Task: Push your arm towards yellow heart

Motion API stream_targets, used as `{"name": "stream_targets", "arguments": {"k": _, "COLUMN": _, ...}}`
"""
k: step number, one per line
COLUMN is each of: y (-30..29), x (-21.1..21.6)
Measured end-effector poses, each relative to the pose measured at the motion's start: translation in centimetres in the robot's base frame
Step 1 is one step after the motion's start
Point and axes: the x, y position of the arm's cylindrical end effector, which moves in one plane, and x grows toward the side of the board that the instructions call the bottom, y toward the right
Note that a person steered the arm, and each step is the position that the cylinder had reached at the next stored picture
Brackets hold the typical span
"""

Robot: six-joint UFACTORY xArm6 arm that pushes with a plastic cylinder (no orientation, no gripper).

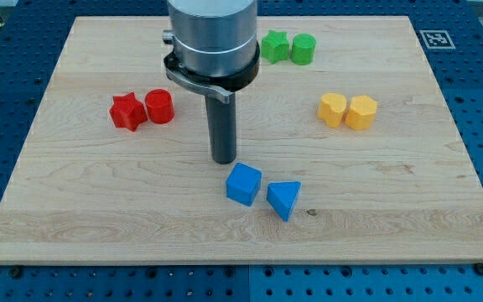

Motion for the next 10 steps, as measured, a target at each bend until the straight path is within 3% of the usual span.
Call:
{"name": "stream_targets", "arguments": {"k": 3, "y": 2.5, "x": 2.4}}
{"name": "stream_targets", "arguments": {"k": 5, "y": 0.7, "x": -3.7}}
{"name": "stream_targets", "arguments": {"k": 6, "y": 0.7, "x": -4.5}}
{"name": "stream_targets", "arguments": {"k": 8, "y": 7.2, "x": -15.2}}
{"name": "stream_targets", "arguments": {"k": 9, "y": 14.6, "x": -14.8}}
{"name": "stream_targets", "arguments": {"k": 10, "y": 15.6, "x": -14.1}}
